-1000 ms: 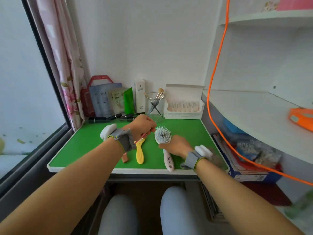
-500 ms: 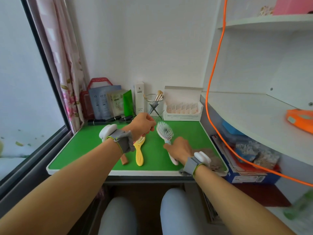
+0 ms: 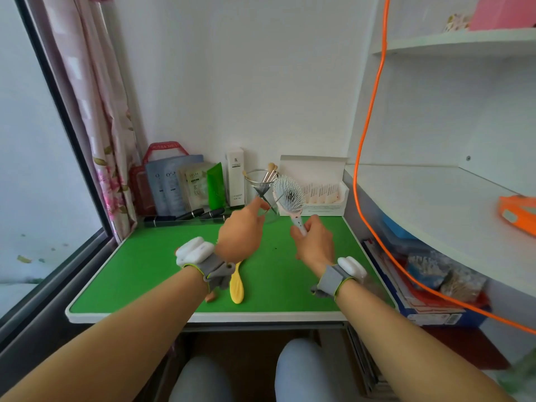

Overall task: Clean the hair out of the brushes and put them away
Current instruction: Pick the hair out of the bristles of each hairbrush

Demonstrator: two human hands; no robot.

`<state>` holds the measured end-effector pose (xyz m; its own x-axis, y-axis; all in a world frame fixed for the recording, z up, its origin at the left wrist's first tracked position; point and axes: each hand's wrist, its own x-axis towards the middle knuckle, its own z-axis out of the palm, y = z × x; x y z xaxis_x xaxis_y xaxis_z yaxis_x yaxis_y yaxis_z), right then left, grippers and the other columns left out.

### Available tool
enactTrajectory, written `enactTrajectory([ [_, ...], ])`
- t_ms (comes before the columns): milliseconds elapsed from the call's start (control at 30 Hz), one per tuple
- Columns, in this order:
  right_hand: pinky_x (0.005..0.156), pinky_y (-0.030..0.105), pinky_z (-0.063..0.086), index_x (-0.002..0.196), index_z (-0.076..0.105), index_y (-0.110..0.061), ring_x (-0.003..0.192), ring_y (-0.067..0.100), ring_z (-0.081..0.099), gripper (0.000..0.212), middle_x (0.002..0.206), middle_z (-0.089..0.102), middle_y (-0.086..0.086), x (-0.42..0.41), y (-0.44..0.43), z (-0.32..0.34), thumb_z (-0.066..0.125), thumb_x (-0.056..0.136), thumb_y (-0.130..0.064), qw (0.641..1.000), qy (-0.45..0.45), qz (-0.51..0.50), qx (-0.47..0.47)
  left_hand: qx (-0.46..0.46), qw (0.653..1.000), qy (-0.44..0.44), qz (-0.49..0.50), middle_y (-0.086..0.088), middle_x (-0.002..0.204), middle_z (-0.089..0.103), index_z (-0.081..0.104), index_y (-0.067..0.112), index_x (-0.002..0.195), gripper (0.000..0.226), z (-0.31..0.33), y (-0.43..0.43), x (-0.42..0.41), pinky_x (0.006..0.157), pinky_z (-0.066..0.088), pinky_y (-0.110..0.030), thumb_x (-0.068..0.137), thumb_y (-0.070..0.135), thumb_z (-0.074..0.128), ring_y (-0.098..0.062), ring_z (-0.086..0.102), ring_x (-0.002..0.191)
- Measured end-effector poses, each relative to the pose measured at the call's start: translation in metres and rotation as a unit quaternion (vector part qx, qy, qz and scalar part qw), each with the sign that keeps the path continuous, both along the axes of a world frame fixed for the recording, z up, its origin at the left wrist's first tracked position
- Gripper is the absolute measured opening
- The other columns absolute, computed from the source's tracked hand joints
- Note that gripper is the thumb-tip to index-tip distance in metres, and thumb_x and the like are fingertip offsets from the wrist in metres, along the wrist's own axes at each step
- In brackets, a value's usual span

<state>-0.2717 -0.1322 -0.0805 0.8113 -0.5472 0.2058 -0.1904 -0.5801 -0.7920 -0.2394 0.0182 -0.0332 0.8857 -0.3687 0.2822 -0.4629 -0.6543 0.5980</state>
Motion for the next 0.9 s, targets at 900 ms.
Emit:
enactTrajectory([
  [900,0.052,0.030,0.029,0.087,0.044,-0.012,0.068,0.026,0.049,0.021,0.084,0.057,0.009,0.009,0.005,-0.019,0.057,0.089,-0.028,0.997,0.024,0.022,-0.076,0.140,0.968,-0.200,0.060,-0.006,0.097,0.061,0.038,0.029,0.134,0.048,-0.052,-0.014,0.012,0.061,0.032,-0.033,0.091,0.007,0.042,-0.032,0.060,0.083],
])
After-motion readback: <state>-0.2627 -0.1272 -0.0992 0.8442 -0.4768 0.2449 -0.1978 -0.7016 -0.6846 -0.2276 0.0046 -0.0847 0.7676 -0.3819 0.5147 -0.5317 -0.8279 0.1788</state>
